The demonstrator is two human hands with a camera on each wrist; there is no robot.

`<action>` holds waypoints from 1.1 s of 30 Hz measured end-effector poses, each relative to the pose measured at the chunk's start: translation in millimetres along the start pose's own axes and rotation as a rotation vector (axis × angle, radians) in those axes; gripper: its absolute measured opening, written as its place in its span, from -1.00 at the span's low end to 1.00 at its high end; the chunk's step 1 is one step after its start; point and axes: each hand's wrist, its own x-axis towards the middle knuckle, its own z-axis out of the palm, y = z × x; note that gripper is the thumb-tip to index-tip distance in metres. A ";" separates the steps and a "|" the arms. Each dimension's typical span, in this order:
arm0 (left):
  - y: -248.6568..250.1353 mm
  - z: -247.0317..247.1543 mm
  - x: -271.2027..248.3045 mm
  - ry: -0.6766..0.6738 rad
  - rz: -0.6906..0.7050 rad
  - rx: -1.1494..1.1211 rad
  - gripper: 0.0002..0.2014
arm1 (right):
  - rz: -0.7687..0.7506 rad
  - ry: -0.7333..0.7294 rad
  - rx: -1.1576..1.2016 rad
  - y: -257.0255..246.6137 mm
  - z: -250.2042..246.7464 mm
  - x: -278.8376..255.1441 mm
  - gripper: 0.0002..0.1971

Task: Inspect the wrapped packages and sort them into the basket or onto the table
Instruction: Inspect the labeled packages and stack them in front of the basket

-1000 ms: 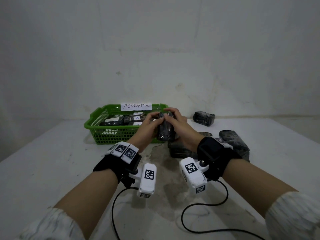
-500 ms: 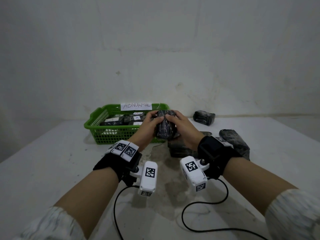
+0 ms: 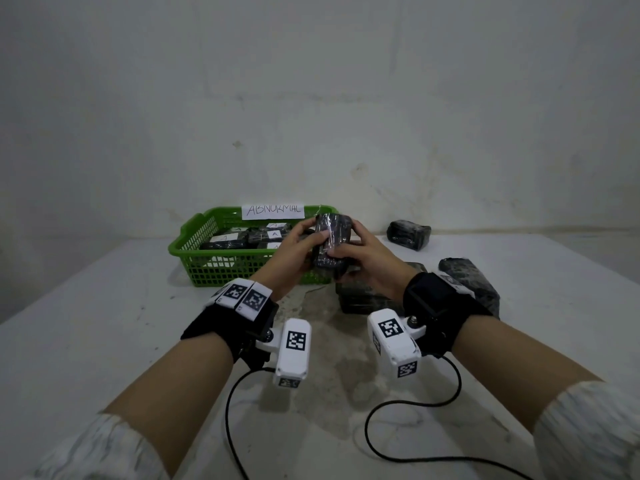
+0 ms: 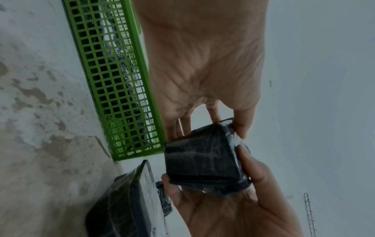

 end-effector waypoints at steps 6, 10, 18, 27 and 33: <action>-0.7 -0.1 -2.2 -0.020 -0.022 0.028 -0.60 | 0.028 0.001 -0.015 -0.3 -1.1 -3.4 -0.25; -0.8 -0.8 -0.6 -0.005 -0.009 -0.034 -0.53 | 0.042 -0.015 0.002 -2.6 0.7 -6.2 0.06; -0.7 -4.1 0.3 0.024 0.029 -0.026 -0.43 | 0.010 0.020 0.020 2.0 4.6 -3.2 0.06; 3.4 -10.8 2.3 0.142 0.068 0.170 -0.81 | -0.086 0.287 0.058 -1.7 -5.9 2.1 -0.55; 3.9 -4.1 0.0 0.003 -0.019 0.056 -0.66 | -0.192 0.246 -0.065 2.9 -8.3 2.3 -0.69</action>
